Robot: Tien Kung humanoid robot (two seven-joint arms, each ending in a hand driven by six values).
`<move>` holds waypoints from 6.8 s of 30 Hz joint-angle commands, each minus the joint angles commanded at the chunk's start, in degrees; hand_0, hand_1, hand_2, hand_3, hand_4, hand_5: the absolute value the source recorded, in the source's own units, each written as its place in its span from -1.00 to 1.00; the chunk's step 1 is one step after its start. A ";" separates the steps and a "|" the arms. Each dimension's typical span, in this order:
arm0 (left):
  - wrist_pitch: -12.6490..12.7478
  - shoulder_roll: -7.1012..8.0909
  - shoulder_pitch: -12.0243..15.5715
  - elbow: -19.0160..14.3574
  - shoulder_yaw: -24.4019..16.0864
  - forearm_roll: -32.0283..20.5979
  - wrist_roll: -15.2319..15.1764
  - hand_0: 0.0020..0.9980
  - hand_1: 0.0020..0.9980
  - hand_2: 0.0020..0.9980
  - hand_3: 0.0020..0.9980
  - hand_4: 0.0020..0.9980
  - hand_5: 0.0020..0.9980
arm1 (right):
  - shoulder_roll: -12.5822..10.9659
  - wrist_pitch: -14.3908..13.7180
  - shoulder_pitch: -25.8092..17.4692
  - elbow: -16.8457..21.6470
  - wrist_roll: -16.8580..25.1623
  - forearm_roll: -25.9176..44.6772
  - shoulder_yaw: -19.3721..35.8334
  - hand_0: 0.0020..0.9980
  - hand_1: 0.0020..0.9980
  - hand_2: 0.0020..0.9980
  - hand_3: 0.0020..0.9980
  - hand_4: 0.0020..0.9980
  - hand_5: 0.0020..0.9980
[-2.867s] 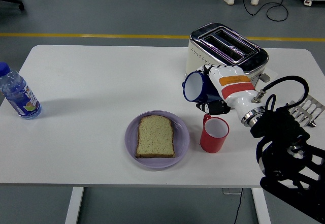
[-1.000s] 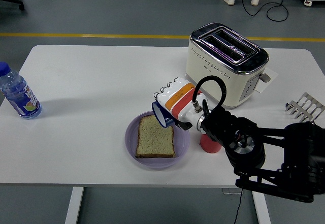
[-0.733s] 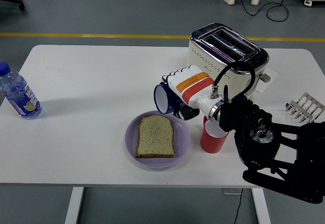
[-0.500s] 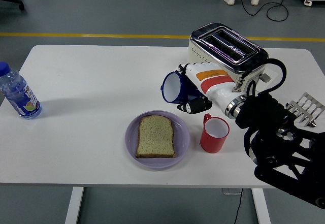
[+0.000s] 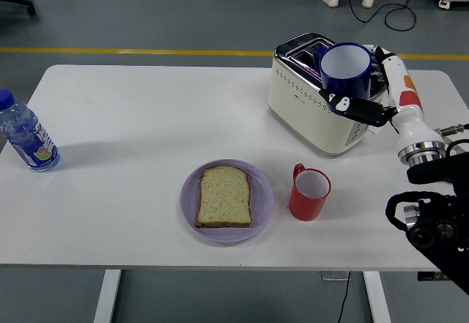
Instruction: Pick up the cup,pour liquid into bread,place the cup on the desk
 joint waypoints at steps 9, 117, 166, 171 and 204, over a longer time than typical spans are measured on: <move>-0.01 0.02 0.01 0.01 0.61 0.15 -0.01 0.27 0.29 0.31 0.01 -0.52 0.71 | 3.44 0.00 -8.79 -3.89 19.02 13.16 10.79 -0.05 -0.04 0.18 0.24 0.19 -1.00; 0.01 -0.10 -0.80 -0.03 0.06 0.54 0.01 0.27 0.30 0.31 0.01 -0.52 0.71 | 12.41 6.91 -12.80 -48.22 45.78 25.41 6.05 0.63 0.34 0.65 0.96 0.86 -0.79; 0.02 -0.03 -0.73 -0.01 0.24 0.72 0.01 0.27 0.29 0.31 0.01 -0.52 0.71 | 11.17 16.88 -21.65 -15.54 36.09 40.62 28.56 0.47 0.25 0.31 0.18 0.09 -0.86; 0.00 -0.07 -0.53 0.02 0.70 0.71 0.01 0.27 0.29 0.31 0.01 -0.52 0.71 | 12.27 23.02 -21.82 -15.67 36.08 52.50 33.32 0.43 0.22 0.29 0.18 0.09 -0.78; -0.03 -0.08 -1.08 0.01 0.03 0.92 0.05 0.27 0.29 0.31 0.01 -0.52 0.71 | 14.63 25.81 -21.38 -21.56 25.81 77.65 41.13 0.33 0.15 0.25 0.18 0.10 -0.70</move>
